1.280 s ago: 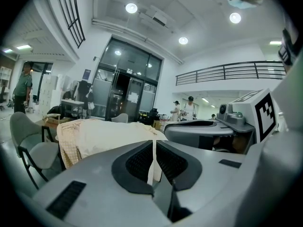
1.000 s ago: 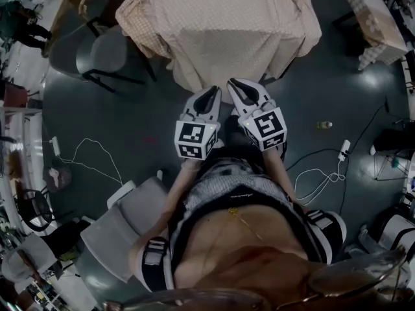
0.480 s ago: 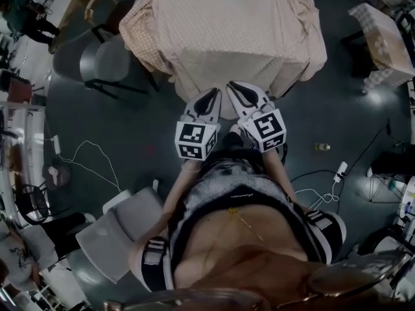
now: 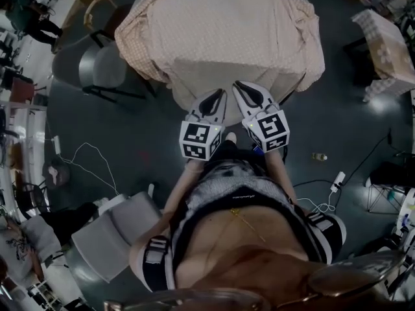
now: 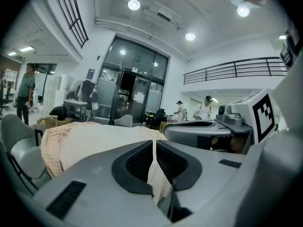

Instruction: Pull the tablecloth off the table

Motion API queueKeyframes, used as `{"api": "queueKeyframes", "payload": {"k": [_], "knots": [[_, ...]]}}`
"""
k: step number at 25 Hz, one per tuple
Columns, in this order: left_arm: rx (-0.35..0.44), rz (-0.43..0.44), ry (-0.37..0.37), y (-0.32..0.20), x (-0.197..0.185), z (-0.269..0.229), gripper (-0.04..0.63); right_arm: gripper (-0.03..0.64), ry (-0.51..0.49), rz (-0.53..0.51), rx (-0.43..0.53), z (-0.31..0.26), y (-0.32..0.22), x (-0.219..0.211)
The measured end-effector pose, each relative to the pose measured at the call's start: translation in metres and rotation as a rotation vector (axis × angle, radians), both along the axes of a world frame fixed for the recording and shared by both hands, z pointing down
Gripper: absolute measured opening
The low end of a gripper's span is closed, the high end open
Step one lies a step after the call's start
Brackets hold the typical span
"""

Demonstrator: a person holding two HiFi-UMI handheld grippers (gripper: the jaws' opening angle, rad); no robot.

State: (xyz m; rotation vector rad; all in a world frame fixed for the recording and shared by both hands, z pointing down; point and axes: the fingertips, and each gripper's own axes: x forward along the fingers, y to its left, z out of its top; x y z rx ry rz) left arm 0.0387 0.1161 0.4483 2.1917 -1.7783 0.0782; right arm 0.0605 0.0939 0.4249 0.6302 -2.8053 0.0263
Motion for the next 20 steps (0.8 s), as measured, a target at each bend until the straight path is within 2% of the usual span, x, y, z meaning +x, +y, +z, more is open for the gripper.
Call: {"api": "queueKeyframes", "payload": {"k": [7, 13, 20], "knots": [[-0.025, -0.003, 0.001, -0.013, 0.003, 0.007, 0.026, 0.078, 0.005, -0.001, -0.02, 0.007, -0.015, 0.003], [-0.035, -0.009, 0.013, -0.026, -0.01, 0.013, 0.026, 0.078, 0.013, 0.002, -0.015, 0.009, -0.024, -0.009], [-0.016, 0.072, 0.023, -0.066, -0.026, 0.012, 0.026, 0.078, 0.018, 0.086, -0.007, 0.009, -0.063, -0.024]]}}
